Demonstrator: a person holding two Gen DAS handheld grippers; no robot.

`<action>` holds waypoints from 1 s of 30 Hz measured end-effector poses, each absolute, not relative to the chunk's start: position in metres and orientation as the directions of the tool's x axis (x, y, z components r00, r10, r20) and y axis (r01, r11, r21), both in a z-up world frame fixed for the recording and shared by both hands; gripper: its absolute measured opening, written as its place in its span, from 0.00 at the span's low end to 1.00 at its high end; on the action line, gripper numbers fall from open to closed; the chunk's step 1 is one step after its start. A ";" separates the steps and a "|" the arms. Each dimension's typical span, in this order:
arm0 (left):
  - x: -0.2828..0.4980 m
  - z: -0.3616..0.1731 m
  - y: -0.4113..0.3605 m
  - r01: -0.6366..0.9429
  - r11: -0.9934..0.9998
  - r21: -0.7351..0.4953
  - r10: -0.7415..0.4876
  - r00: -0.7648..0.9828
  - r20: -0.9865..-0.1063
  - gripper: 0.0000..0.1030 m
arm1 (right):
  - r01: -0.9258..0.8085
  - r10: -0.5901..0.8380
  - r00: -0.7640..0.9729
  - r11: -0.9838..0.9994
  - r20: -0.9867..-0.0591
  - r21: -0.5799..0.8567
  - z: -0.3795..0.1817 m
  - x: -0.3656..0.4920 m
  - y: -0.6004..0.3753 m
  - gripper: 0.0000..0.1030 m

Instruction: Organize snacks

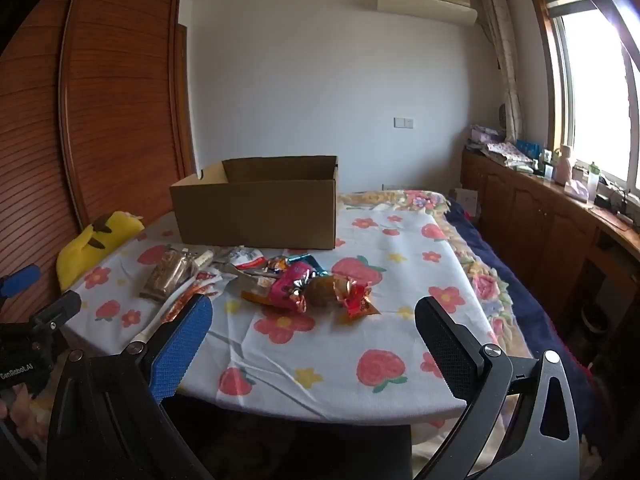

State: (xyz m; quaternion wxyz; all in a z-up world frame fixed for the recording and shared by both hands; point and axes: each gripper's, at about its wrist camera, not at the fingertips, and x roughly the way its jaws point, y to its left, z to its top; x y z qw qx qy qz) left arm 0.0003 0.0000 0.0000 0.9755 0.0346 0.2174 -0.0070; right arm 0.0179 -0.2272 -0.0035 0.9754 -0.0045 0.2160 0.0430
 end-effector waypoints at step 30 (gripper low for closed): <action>-0.004 0.011 0.001 0.028 0.997 0.066 0.001 0.913 -0.409 0.95 | -0.084 0.079 0.903 0.996 -0.423 0.009 -0.004 0.015 -0.229 1.00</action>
